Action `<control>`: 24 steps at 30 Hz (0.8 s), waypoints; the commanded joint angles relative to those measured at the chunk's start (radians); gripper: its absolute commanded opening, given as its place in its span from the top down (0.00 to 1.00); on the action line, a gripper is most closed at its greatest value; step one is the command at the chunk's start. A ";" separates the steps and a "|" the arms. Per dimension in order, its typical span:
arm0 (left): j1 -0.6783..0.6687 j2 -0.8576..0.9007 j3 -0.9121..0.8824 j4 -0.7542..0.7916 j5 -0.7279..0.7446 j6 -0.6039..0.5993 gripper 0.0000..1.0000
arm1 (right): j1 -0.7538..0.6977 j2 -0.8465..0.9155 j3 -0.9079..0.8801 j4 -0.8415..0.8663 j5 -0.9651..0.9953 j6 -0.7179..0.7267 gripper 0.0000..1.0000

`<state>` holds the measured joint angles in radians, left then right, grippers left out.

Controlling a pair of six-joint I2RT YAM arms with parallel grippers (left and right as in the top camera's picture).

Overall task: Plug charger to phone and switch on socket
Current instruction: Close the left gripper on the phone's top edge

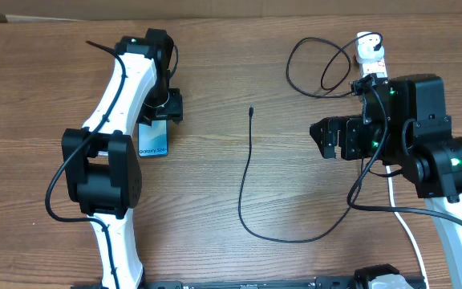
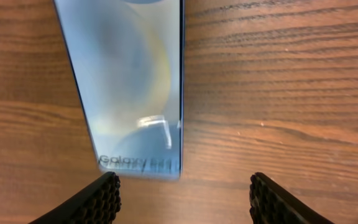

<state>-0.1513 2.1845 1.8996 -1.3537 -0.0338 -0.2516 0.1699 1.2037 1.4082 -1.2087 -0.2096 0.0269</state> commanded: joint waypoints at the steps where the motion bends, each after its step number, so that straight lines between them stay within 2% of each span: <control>1: -0.006 -0.002 0.048 -0.021 0.033 -0.034 0.36 | -0.004 -0.001 0.024 0.002 0.006 0.002 0.00; 4: -0.004 -0.002 0.048 0.000 0.019 -0.033 0.30 | -0.004 -0.001 0.024 0.001 0.006 0.002 0.00; 8: 0.000 -0.002 0.047 0.023 -0.056 -0.036 0.29 | -0.004 0.000 0.024 -0.004 0.006 0.002 0.00; 11: 0.005 -0.002 0.046 0.015 -0.111 -0.109 0.28 | -0.004 0.003 0.021 -0.006 0.006 0.002 0.00; 17: 0.009 -0.002 0.016 0.027 -0.112 -0.217 0.18 | -0.004 0.025 0.013 -0.006 0.006 0.002 0.00; 24: 0.027 -0.002 -0.048 0.072 -0.063 -0.213 0.10 | -0.004 0.080 0.013 -0.006 0.006 0.002 0.00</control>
<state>-0.1432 2.1845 1.8847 -1.2961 -0.1188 -0.4431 0.1699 1.2640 1.4082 -1.2171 -0.2092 0.0269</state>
